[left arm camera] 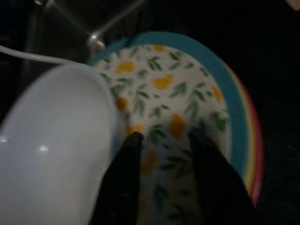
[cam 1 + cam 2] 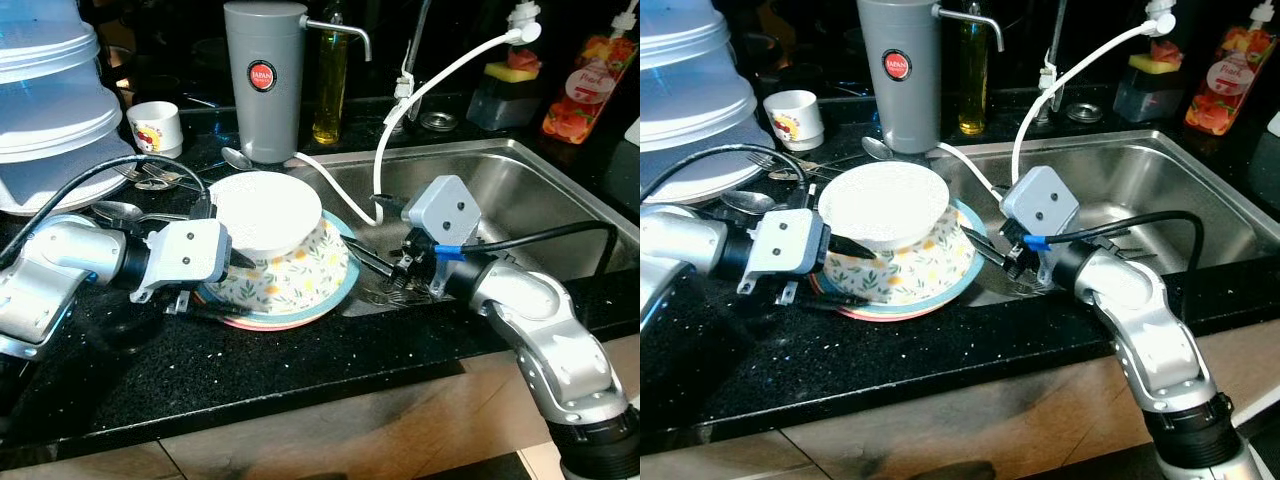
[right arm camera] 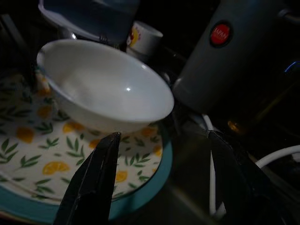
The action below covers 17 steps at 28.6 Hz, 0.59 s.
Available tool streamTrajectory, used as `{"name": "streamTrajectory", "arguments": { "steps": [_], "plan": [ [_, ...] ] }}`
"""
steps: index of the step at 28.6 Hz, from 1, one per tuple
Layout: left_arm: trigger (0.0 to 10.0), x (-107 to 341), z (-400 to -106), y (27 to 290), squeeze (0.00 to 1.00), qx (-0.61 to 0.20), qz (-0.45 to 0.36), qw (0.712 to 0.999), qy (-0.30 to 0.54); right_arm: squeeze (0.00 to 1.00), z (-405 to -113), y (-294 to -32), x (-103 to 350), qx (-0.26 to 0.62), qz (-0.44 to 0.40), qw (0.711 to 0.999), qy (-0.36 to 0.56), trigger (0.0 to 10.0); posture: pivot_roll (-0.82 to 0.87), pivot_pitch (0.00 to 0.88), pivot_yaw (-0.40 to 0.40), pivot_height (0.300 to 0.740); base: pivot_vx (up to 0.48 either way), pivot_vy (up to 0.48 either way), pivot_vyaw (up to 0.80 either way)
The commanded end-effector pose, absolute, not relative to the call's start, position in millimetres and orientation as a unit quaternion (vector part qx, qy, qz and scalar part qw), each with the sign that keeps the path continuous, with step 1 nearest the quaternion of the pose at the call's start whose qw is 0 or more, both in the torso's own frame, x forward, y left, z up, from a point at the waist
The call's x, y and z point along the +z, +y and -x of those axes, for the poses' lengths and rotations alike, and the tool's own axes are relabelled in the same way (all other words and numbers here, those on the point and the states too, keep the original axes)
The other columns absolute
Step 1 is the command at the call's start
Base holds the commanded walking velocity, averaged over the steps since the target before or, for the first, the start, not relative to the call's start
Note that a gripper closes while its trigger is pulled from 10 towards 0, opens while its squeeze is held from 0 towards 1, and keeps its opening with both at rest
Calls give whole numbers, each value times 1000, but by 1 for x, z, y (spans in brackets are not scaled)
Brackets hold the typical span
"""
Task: Kitchen organization
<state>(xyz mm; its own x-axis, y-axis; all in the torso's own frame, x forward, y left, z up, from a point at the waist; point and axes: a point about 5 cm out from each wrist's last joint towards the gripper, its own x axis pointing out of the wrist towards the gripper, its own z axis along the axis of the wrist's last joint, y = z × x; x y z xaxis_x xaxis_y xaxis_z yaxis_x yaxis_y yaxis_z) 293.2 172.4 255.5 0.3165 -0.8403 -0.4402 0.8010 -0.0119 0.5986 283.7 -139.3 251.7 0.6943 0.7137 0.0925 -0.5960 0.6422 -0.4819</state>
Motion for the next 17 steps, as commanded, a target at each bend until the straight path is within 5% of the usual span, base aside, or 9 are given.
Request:
{"name": "streamTrajectory", "arguments": {
  "steps": [1, 10, 11, 12, 15, 17],
  "plan": [
    [0, 257, -295, 169, 0, -582, -407, 703, -37, 0, -281, -141, 254, 367, 210, 895, -142, 10000, 19, 0, -17, 740, 0, 0, 0],
    [0, 295, -310, 147, 0, -539, -402, 725, -151, 0, -287, -149, 273, 316, 139, 920, -184, 10000, 12, 0, -11, 740, 0, 0, 0],
    [1804, 290, -309, 145, 0, -544, -410, 718, -145, 0, -290, -149, 274, 302, 125, 927, -184, 10000, 5, 0, -11, 740, 0, 0, 0],
    [10000, 281, -307, 144, 0, -556, -421, 705, -131, 0, -295, -149, 274, 282, 109, 936, -182, 10000, 3, 0, -9, 740, 0, 0, 0],
    [10000, 274, -305, 144, 0, -561, -426, 700, -121, 0, -299, -149, 274, 266, 94, 942, -179, 10000, 2, 0, -9, 740, 0, 0, 0],
    [10000, 291, -311, 145, 0, -520, -381, 748, -161, 8, -303, -141, 274, 264, 70, 946, -176, 10000, 4, 0, -7, 740, 0, 0, 0]
  ]
}}
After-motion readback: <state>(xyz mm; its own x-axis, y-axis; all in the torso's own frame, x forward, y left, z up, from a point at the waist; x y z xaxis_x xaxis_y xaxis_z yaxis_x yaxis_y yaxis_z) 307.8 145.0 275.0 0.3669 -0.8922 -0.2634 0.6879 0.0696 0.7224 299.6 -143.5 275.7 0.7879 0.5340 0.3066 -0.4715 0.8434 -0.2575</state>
